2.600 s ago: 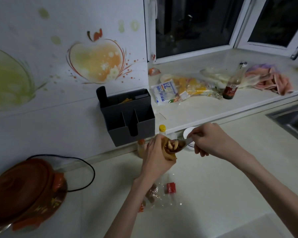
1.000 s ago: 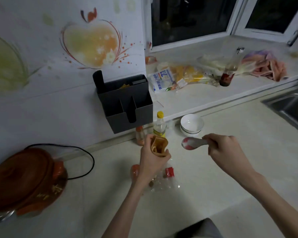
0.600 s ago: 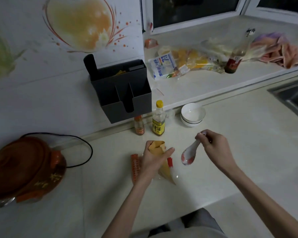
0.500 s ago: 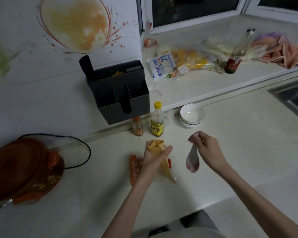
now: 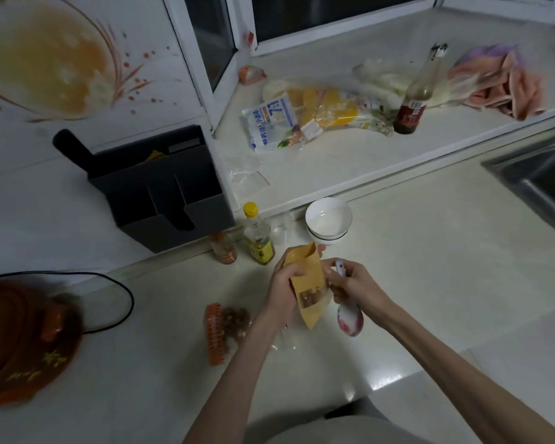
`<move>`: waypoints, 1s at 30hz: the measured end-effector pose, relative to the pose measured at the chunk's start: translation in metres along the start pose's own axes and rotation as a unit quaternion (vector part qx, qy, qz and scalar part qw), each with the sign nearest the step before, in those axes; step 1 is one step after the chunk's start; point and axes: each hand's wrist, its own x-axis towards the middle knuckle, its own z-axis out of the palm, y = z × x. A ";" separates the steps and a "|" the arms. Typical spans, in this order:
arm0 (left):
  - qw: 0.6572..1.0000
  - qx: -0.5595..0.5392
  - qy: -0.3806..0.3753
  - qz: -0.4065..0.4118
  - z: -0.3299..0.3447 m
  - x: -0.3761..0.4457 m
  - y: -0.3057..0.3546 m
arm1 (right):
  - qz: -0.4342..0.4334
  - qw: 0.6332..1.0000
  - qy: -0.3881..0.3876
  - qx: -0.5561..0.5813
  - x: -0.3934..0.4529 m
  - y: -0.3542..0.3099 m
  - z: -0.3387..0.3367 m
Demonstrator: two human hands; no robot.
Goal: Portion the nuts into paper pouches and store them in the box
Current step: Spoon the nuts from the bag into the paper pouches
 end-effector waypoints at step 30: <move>0.901 0.286 0.293 -0.143 0.013 0.104 -0.172 | 0.155 0.945 0.038 -0.287 0.084 0.132 -0.110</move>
